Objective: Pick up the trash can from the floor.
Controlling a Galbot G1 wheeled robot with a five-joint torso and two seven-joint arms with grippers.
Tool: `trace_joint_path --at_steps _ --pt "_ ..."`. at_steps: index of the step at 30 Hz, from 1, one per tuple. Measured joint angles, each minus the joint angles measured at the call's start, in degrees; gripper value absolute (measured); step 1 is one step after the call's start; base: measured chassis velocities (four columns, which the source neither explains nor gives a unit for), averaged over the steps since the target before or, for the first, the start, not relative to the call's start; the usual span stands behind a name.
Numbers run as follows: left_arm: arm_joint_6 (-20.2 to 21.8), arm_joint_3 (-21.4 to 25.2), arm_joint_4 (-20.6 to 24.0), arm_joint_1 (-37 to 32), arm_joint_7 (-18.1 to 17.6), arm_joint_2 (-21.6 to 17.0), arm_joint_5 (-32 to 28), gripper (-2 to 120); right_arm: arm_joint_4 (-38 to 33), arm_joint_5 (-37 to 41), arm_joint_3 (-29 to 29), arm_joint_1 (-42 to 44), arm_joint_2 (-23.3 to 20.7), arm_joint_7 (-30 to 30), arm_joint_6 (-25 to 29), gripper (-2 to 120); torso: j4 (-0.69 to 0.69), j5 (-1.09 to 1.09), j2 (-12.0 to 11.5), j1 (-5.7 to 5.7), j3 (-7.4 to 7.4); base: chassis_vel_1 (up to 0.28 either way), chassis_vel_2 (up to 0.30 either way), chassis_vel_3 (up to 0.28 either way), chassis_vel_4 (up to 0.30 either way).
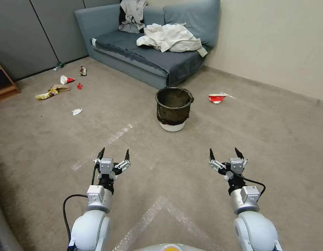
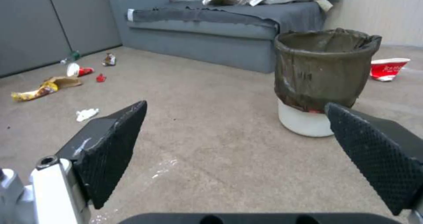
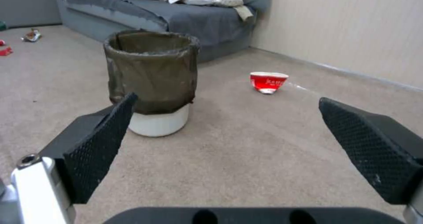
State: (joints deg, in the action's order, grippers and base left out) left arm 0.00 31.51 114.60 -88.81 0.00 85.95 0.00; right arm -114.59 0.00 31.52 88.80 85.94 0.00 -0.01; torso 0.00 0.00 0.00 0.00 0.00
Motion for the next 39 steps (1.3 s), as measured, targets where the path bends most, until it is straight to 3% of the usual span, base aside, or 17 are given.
trace_joint_path --at_steps 39 --pt "0.0 0.0 0.0 0.0 0.0 0.0 0.0 100 0.0 0.0 0.0 0.0 0.0 0.0 0.0 100 0.0 0.0 0.0 0.0 0.0 0.0 0.0 0.0 0.0"
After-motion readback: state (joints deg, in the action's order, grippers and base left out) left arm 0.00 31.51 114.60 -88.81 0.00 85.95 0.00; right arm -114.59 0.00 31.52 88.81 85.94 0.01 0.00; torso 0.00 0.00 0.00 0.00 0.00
